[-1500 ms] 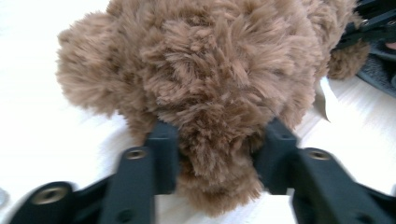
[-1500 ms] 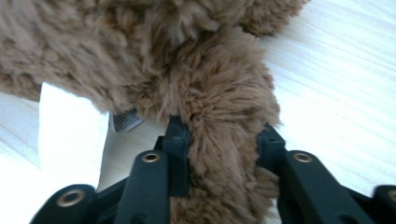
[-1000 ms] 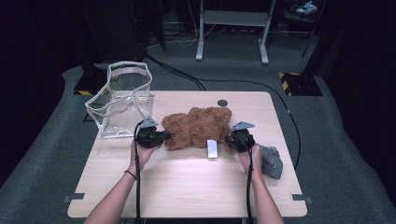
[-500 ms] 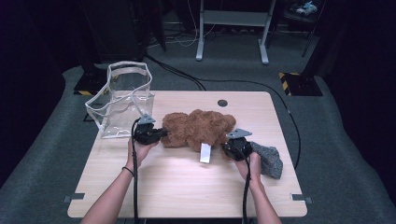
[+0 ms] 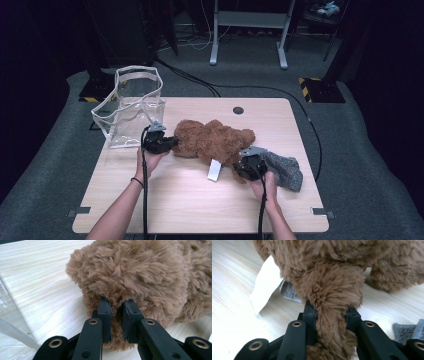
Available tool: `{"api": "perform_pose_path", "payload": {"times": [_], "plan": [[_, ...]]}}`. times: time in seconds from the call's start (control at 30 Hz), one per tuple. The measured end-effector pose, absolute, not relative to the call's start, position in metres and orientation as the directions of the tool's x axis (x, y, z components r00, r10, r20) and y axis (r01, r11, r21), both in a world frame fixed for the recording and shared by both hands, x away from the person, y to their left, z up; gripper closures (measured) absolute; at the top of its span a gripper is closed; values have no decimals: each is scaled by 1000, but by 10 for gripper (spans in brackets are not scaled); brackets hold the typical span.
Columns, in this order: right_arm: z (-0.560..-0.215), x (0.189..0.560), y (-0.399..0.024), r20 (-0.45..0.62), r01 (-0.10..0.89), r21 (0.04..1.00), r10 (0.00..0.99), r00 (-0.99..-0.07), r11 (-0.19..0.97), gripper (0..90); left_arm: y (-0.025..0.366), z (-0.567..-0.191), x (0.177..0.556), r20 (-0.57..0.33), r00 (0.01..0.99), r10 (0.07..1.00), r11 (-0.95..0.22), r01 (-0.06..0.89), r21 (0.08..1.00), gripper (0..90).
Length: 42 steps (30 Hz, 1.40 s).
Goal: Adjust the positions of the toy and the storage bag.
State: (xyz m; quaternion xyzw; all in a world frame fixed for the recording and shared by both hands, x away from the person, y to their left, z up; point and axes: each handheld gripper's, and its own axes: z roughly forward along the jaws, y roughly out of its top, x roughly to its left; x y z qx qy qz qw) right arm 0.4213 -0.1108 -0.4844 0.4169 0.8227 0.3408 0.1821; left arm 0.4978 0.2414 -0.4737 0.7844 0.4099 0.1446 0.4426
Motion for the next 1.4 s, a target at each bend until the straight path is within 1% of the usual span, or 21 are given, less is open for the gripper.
{"api": "perform_pose_path", "payload": {"times": [0.1,0.2,0.27,0.33,0.43,0.5,0.53,0.57,0.63,0.77,0.87,1.0,1.13,1.23,1.3,1.33,1.37,1.4], "plan": [[-487,419,-108,-5,568,705,803,-596,425,696,243,-472,500,-152,617,772,-264,529,806,764],[-490,418,-108,9,577,701,803,-596,420,668,243,-469,502,-155,608,779,-258,535,805,701],[-491,420,-112,29,583,706,807,-591,402,603,245,-468,501,-150,599,787,-256,537,804,598],[-491,422,-117,45,593,706,812,-582,387,536,249,-467,500,-165,586,794,-240,550,800,475],[-489,424,-122,57,604,701,815,-577,379,434,250,-467,495,-167,575,801,-233,556,798,361],[-486,426,-125,54,594,710,811,-582,378,387,249,-467,491,-155,576,802,-241,551,799,324],[-485,426,-126,63,598,709,811,-581,374,349,248,-466,489,-159,578,800,-236,548,802,306],[-484,426,-128,66,590,720,811,-581,365,332,248,-466,487,-159,583,797,-240,547,802,297],[-479,427,-132,65,583,730,814,-578,356,272,245,-464,484,-155,591,791,-244,538,807,273],[-468,431,-143,66,574,744,818,-572,342,227,239,-464,480,-161,604,781,-251,539,804,252],[-461,439,-154,59,571,756,835,-547,320,217,235,-467,480,-156,605,781,-260,542,799,237],[-457,455,-168,58,591,753,866,-496,288,219,232,-473,483,-162,594,788,-260,560,787,226],[-457,476,-180,59,624,738,897,-439,257,217,228,-476,484,-161,604,781,-271,559,783,223],[-456,491,-183,75,640,733,906,-416,233,217,223,-479,484,-149,613,775,-291,557,778,228],[-454,500,-183,96,649,728,906,-413,219,215,221,-481,484,-145,615,775,-299,558,774,227],[-453,504,-182,89,649,727,905,-415,226,213,220,-482,485,-145,611,778,-295,559,775,227],[-452,508,-179,112,662,721,908,-404,206,214,220,-483,485,-141,612,778,-298,557,775,228],[-453,513,-178,96,656,721,905,-415,224,212,220,-484,486,-139,612,779,-301,559,773,228]]}}
